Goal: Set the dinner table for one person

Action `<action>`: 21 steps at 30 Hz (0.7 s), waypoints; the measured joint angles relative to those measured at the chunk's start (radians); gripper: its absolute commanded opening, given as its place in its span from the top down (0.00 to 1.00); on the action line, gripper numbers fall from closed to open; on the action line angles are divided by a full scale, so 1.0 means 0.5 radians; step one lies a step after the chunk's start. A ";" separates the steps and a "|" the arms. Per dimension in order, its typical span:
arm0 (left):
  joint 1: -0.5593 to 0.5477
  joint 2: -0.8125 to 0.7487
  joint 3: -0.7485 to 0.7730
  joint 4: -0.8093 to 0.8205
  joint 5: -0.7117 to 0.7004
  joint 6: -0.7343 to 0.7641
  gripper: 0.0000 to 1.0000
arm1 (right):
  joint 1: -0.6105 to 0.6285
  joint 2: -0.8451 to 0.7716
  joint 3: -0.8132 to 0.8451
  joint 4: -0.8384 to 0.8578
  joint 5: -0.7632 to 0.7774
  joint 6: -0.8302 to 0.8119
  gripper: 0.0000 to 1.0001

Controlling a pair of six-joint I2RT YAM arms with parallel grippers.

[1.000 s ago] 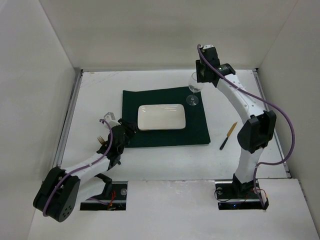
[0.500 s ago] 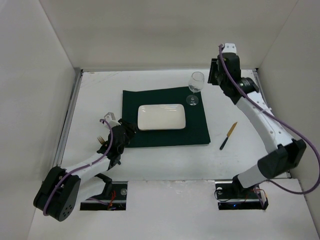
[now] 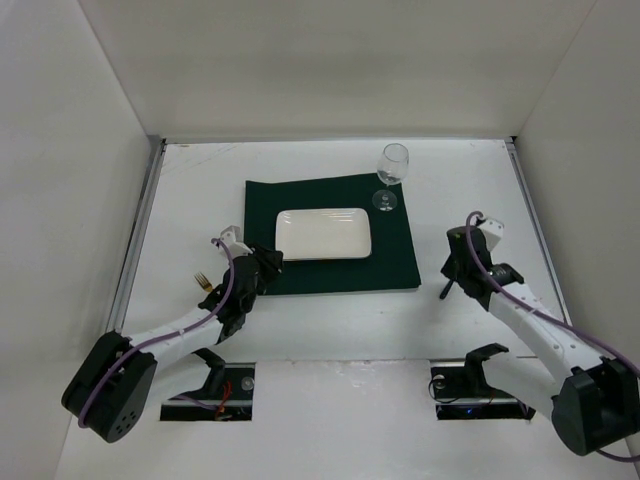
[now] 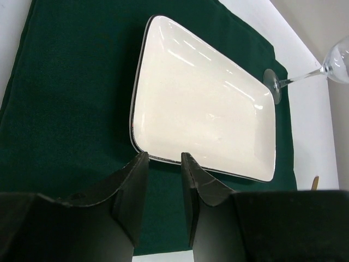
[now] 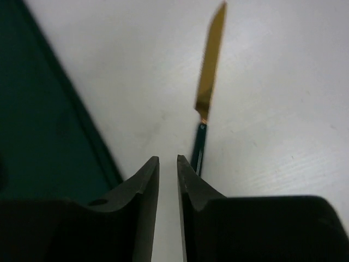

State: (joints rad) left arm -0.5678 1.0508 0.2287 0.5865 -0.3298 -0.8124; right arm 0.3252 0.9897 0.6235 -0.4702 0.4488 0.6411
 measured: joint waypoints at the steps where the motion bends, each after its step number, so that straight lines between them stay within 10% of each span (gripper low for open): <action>1: 0.000 0.001 0.000 0.001 -0.001 0.001 0.72 | -0.019 -0.018 -0.056 -0.018 0.006 0.044 0.67; 21: 0.013 -0.002 0.000 0.001 0.000 -0.001 0.70 | -0.115 0.396 -0.134 0.076 0.005 0.227 0.73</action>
State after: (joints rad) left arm -0.5613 1.0500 0.2287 0.5869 -0.3298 -0.8127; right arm 0.2676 1.1877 0.5564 -0.4324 0.4515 0.7544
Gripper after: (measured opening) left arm 0.299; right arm 0.281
